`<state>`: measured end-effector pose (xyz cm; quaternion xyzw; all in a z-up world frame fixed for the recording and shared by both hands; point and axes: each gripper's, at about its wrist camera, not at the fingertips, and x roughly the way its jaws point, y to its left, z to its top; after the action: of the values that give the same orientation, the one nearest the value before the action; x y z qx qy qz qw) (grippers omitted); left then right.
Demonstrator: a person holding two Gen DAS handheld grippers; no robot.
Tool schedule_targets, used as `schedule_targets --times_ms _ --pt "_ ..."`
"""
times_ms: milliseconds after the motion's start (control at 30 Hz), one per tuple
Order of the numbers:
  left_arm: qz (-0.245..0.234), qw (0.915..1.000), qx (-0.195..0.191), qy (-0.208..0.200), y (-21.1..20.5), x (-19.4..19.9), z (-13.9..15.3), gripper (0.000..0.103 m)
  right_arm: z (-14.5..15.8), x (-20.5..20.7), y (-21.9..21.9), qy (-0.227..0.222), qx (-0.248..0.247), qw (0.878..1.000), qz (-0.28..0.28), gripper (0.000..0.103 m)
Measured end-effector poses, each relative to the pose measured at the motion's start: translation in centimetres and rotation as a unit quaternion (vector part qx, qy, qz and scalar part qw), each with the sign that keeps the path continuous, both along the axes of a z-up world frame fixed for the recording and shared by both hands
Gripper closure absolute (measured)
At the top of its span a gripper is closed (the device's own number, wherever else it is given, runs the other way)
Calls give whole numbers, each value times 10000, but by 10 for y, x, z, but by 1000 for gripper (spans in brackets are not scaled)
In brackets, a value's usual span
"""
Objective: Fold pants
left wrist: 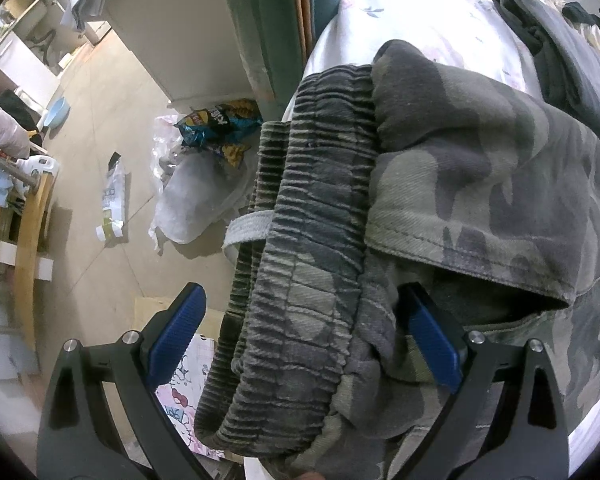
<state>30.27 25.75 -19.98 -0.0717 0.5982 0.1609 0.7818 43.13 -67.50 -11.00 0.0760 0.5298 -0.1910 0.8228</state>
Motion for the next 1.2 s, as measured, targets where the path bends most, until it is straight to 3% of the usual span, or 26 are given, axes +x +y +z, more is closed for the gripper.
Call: schedule_targets --times_ms 167,267,300,333,367,467,567,667,733,800,833,867,933,1067,1133,1200 --pt "10 10000 -35 12 -1 0 -1 5 -13 64 42 -164 -131 9983 551 28" --pt "52 10000 -47 48 0 2 -1 5 -34 82 54 222 -502 9961 691 30" --pt "31 10000 -10 40 -1 2 -1 5 -41 83 56 410 -569 9948 736 55" --pt "9 10000 13 34 -2 2 -1 5 -46 83 57 506 -432 9948 777 94" --pt "-17 10000 26 33 -3 3 -1 5 -48 85 57 508 -227 9950 835 94" --pt "-30 10000 -15 49 -1 4 -2 5 -33 79 66 224 -845 9901 1103 97" --pt "-42 10000 8 33 -2 4 -1 5 -11 77 50 -358 -1066 9910 727 97" --pt "-49 10000 41 51 -2 5 -2 5 -19 91 49 -373 -1160 9906 629 97" --pt "-19 10000 55 80 -2 6 -2 4 -31 92 65 -269 -1665 9825 796 94" --pt "-8 9999 131 67 -3 5 -3 2 -52 101 76 264 -1714 9807 907 78" --pt "-30 9998 168 51 -3 5 -3 1 -53 98 79 370 -1770 9795 890 61" --pt "-72 9997 210 28 -4 5 -3 1 -49 93 84 299 -1846 9782 902 46" --pt "-142 9996 239 -3 -5 4 -1 0 -31 75 97 -50 -2087 9737 917 28" --pt "-255 9983 530 51 -13 3 16 1 -6 37 134 -424 -1959 9736 1094 24" --pt "-228 9977 633 -102 -18 -3 36 2 6 18 162 -714 -1602 9775 1171 24" --pt "-322 9980 93 -541 -22 -13 61 2 16 3 190 -1033 -964 9826 1210 24"
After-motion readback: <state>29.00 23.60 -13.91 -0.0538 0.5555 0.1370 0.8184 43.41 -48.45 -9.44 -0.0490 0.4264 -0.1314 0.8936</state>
